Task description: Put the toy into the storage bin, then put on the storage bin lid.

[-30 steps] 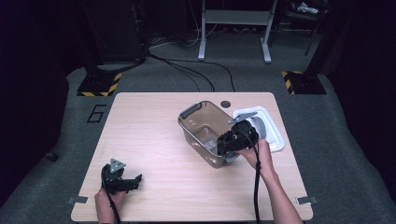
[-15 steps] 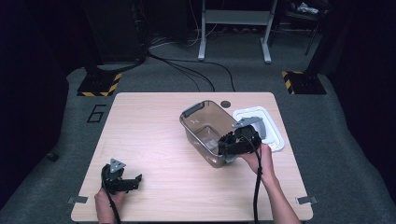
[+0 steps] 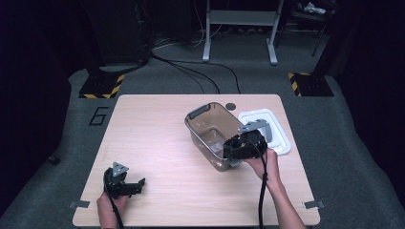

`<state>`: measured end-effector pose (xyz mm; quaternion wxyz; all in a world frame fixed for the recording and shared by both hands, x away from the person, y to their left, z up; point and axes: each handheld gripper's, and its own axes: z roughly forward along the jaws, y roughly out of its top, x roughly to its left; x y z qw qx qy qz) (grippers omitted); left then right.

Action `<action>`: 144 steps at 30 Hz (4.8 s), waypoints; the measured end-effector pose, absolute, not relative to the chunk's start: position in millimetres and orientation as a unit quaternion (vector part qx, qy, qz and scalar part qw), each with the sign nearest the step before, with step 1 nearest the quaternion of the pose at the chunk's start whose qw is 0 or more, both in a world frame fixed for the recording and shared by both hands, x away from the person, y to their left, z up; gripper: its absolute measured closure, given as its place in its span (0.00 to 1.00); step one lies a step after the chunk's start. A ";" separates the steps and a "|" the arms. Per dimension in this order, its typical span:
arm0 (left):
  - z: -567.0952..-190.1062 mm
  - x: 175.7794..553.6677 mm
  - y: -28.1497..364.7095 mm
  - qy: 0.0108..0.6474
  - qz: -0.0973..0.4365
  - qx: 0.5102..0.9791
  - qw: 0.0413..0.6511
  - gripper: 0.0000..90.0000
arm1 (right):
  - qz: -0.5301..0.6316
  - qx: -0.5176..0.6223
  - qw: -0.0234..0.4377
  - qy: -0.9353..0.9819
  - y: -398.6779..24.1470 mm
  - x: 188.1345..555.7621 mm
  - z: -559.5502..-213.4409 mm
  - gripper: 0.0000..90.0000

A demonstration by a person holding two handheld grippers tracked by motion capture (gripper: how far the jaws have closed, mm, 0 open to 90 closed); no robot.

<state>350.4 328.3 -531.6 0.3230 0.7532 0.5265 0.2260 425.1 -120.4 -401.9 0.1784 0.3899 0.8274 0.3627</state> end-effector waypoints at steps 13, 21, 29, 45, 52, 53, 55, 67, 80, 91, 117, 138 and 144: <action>-531.7 350.4 328.3 0.527 0.226 0.753 0.323 0.02 | 0.362 0.398 0.157 0.828 -122.4 428.2 -403.5 0.21; -531.7 350.4 328.2 0.527 0.226 0.753 0.323 0.02 | 0.366 0.397 0.153 0.828 -124.6 427.5 -402.3 0.16; -531.6 350.4 328.3 0.527 0.226 0.753 0.323 0.02 | 0.373 0.393 0.148 0.828 -128.3 419.5 -395.2 0.11; -531.7 350.4 328.3 0.527 0.226 0.753 0.323 0.02 | 0.378 0.403 0.156 0.819 -164.5 401.3 -383.8 0.03; -531.7 350.4 328.2 0.527 0.226 0.753 0.323 0.02 | 0.380 0.424 0.163 0.806 -199.5 399.4 -388.6 0.02; -531.7 350.5 328.2 0.527 0.226 0.753 0.324 0.02 | 0.382 0.428 0.164 0.802 -205.3 399.6 -389.6 0.02; -531.6 350.4 328.3 0.527 0.226 0.753 0.323 0.02 | 0.380 0.439 0.169 0.796 -215.9 400.4 -392.1 0.02; -531.6 350.3 328.3 0.526 0.226 0.753 0.323 0.02 | 0.356 0.488 0.173 0.778 -244.4 425.4 -424.2 0.03; -531.8 350.5 328.3 0.527 0.225 0.753 0.324 0.02 | 0.324 0.511 0.184 0.775 -239.6 465.7 -445.8 0.06; -531.7 350.8 328.4 0.526 0.225 0.753 0.324 0.02 | 0.300 0.530 0.185 0.772 -236.8 493.4 -466.3 0.05; -531.7 350.9 328.4 0.526 0.225 0.754 0.324 0.02 | 0.293 0.575 0.209 0.735 -237.3 530.9 -484.6 0.56; -531.7 350.9 328.4 0.525 0.226 0.754 0.324 0.02 | 0.289 0.560 0.231 0.741 -251.0 507.6 -450.3 0.75; -531.6 350.8 328.4 0.525 0.226 0.754 0.324 0.02 | 0.293 0.560 0.224 0.742 -258.5 500.8 -434.2 0.75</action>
